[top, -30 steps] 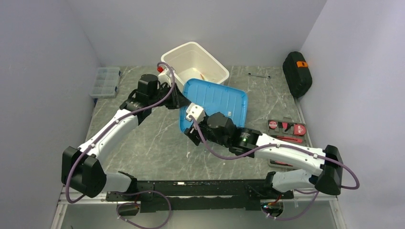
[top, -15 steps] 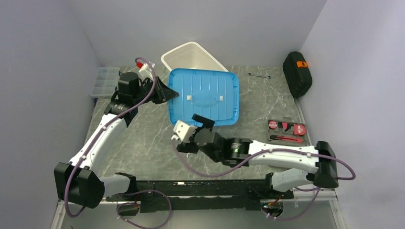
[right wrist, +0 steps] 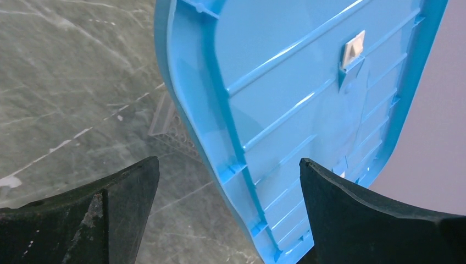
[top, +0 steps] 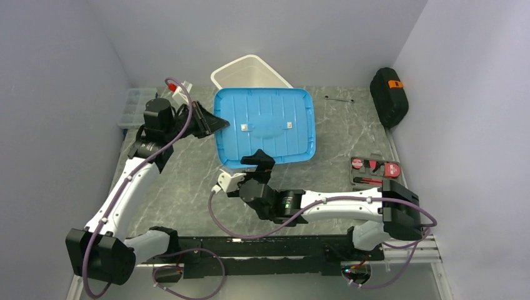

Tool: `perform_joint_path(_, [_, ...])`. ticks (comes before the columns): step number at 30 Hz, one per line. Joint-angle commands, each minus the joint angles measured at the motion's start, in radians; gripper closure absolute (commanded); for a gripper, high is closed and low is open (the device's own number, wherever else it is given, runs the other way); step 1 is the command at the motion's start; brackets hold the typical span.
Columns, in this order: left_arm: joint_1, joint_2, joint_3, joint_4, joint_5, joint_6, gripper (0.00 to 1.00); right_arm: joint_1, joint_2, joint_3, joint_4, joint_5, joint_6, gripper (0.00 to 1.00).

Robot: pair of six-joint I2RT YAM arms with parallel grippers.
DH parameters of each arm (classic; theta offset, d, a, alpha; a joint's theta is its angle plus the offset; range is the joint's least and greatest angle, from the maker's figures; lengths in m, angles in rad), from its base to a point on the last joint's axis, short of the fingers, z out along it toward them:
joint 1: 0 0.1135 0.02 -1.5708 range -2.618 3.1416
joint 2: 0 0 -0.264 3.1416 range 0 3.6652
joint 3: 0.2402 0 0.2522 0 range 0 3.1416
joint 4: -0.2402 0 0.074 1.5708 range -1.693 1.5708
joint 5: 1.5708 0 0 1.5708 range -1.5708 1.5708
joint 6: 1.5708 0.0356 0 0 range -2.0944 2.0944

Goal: Organize the chemistry lab equipment

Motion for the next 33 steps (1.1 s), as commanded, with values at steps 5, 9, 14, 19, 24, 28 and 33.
perform_joint_path(5, [0.011,-0.073,0.017,-0.024,0.041,-0.027,1.00,-0.041,0.043,-0.053,0.274,0.119,-0.207,0.00])
perform_joint_path(9, [0.019,-0.100,0.015,-0.044,0.034,-0.027,1.00,-0.072,0.073,-0.089,0.404,0.136,-0.313,0.01])
perform_joint_path(14, [0.019,-0.106,0.013,-0.060,0.040,-0.030,1.00,-0.107,0.119,-0.116,0.578,0.152,-0.425,0.02])
perform_joint_path(19, [0.019,-0.093,0.017,-0.065,0.039,-0.024,1.00,-0.110,0.181,-0.149,0.882,0.177,-0.639,0.30])
perform_joint_path(24, [0.021,-0.077,0.017,-0.047,0.043,-0.027,1.00,-0.110,0.182,-0.146,0.894,0.176,-0.649,0.58])
perform_joint_path(28, [0.021,-0.065,0.020,-0.018,0.059,-0.029,0.93,-0.110,0.164,-0.150,0.862,0.174,-0.623,0.83])
perform_joint_path(33, [0.021,-0.064,0.029,0.006,0.056,-0.002,0.45,-0.113,0.123,-0.157,0.819,0.155,-0.568,0.98])
